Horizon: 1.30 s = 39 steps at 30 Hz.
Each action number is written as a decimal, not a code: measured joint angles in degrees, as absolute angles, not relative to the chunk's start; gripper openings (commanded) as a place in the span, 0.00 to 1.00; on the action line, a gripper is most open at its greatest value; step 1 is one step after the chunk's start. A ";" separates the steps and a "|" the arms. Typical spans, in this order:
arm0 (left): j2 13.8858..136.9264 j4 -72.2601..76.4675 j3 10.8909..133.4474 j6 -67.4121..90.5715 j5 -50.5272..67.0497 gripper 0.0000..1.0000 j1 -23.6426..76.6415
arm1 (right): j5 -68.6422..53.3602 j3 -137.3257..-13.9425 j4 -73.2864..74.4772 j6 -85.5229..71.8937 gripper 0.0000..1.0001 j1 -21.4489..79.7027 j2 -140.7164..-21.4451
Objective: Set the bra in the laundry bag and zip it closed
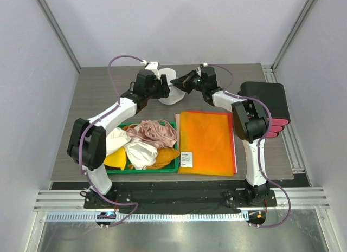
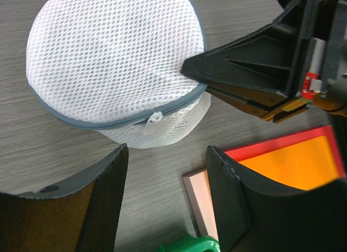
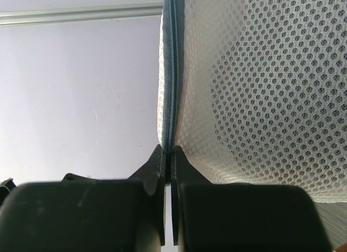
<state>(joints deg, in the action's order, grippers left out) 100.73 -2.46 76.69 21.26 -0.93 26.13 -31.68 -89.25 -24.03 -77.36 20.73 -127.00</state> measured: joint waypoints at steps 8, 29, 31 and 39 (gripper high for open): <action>104.40 -5.17 79.79 19.25 -1.83 0.57 26.13 | -31.73 -89.23 -24.88 -78.26 0.01 21.65 -127.00; 104.84 -6.52 82.32 18.81 -3.42 0.47 26.13 | -31.73 -89.21 -25.26 -78.26 0.01 22.15 -126.96; 105.12 -6.52 83.11 18.55 -4.32 0.45 26.13 | -31.73 -89.06 -25.23 -78.28 0.01 22.17 -126.74; 106.26 -7.46 84.64 17.06 -5.80 0.31 26.13 | -31.73 -89.01 -25.43 -78.46 0.01 22.48 -125.91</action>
